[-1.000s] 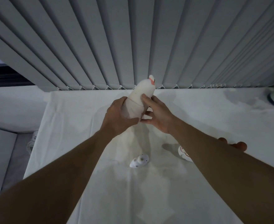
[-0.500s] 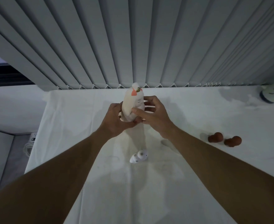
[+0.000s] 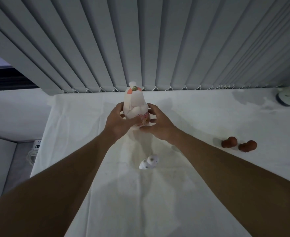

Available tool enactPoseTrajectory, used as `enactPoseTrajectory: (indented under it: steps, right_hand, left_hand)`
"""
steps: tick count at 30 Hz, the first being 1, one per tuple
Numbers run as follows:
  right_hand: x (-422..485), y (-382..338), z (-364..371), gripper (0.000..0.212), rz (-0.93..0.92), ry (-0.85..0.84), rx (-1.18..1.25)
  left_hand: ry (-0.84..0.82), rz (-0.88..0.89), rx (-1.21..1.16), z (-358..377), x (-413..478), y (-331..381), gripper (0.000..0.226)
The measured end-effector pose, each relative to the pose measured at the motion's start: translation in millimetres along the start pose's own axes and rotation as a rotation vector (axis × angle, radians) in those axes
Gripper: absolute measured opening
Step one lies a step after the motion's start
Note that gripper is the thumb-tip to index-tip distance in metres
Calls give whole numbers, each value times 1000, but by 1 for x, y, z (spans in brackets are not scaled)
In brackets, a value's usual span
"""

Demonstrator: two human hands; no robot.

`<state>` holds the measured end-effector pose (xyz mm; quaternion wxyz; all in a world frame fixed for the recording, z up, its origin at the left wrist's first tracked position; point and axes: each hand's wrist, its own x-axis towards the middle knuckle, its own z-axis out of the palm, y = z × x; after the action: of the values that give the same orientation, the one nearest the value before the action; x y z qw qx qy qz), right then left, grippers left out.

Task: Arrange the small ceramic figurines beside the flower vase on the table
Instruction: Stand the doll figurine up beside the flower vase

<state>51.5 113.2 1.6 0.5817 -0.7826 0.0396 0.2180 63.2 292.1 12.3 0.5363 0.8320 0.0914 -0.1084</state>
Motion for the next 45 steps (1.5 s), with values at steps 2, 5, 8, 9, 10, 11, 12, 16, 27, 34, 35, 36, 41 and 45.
enactPoseTrajectory:
  steps: [2, 5, 8, 9, 10, 11, 12, 16, 27, 34, 35, 36, 41, 45]
  right_hand:
    - [2, 2, -3, 86, -26, 39, -27]
    - [4, 2, -6, 97, -22, 23, -85]
    - [4, -3, -2, 103, -19, -34, -74]
    - [3, -4, 1, 98, -29, -41, -63]
    - [3, -5, 4, 95, -37, -28, -52]
    - [4, -5, 8, 93, -37, 4, -44]
    - [4, -6, 11, 91, -40, 42, -40]
    - [-2, -7, 14, 88, -54, 111, -31]
    - [-59, -29, -53, 84, -69, 342, 27]
    - [-96, -12, -140, 76, -71, 507, 70]
    - [-100, -7, -153, 75, -69, 532, 77]
    - [-103, -2, -166, 75, -63, 554, 81]
    - [-112, 29, -233, 82, -18, 644, 98]
    - [-110, 58, -285, 77, 33, 694, 112]
  left_hand:
    - [-34, 12, -15, -3, 1, -1, 68]
    - [-103, 9, -47, -9, 2, -4, 70]
    - [-148, 10, -98, -11, 1, -4, 69]
    - [-153, 10, -106, -12, 1, -5, 69]
    - [-155, 13, -115, -12, 0, -4, 68]
    - [-154, 15, -118, -12, 0, -3, 66]
    - [-155, 14, -116, -13, 0, -2, 64]
    - [-166, 32, -60, -14, -1, 4, 62]
    - [-322, 246, 30, 23, -13, 91, 68]
    - [-448, 342, 82, 107, -14, 157, 65]
    - [-464, 350, 81, 122, -13, 164, 66]
    - [-478, 356, 81, 138, -12, 172, 66]
    - [-536, 368, 88, 217, -1, 202, 68]
    - [-591, 336, 84, 283, 14, 219, 69]
